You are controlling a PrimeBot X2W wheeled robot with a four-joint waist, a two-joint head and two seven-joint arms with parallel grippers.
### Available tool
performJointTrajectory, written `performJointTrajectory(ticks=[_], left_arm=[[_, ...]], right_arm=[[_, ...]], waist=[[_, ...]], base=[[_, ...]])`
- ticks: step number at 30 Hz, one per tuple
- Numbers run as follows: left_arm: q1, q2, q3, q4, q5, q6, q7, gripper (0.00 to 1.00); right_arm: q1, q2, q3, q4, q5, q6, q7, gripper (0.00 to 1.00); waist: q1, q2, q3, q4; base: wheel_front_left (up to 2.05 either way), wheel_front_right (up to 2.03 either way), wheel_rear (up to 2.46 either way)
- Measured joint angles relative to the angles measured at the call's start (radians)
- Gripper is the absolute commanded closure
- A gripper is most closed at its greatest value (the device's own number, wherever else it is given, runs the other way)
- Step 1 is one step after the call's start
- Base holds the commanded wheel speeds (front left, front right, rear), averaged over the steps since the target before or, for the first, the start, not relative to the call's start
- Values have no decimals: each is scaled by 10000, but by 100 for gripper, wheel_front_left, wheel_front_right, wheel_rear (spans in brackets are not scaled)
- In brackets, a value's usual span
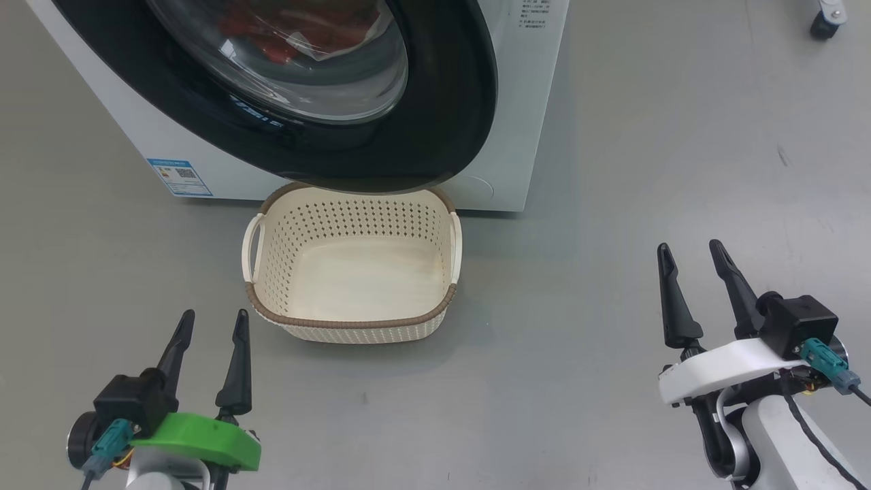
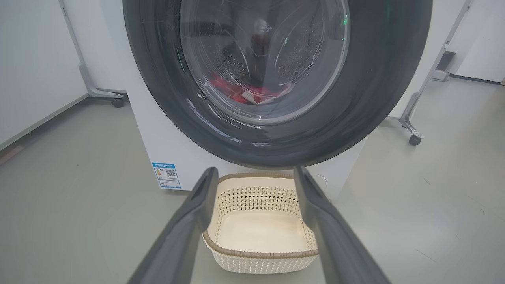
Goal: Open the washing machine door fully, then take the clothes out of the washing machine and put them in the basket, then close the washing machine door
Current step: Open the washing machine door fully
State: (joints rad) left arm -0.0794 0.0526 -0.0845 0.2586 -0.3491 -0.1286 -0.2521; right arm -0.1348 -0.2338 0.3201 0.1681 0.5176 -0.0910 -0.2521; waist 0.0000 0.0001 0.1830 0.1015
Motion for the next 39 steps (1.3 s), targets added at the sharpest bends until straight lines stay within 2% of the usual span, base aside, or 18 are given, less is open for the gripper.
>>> performJointTrajectory(ticks=[26, 39], left_arm=[[-1, -15, -90, -2, 0, 0, 0, 0], [-46, -21, -251, -82, 0, 0, 0, 0]], right_arm=[[30, 10, -267, -167, -290, 21, 0, 0], [-1046, -274, -291, -236, -261, 462, 199, 0]], waist=[[0, 0, 159, 47], [0, 0, 573, 135]], base=[[0, 0, 0], [0, 0, 0]])
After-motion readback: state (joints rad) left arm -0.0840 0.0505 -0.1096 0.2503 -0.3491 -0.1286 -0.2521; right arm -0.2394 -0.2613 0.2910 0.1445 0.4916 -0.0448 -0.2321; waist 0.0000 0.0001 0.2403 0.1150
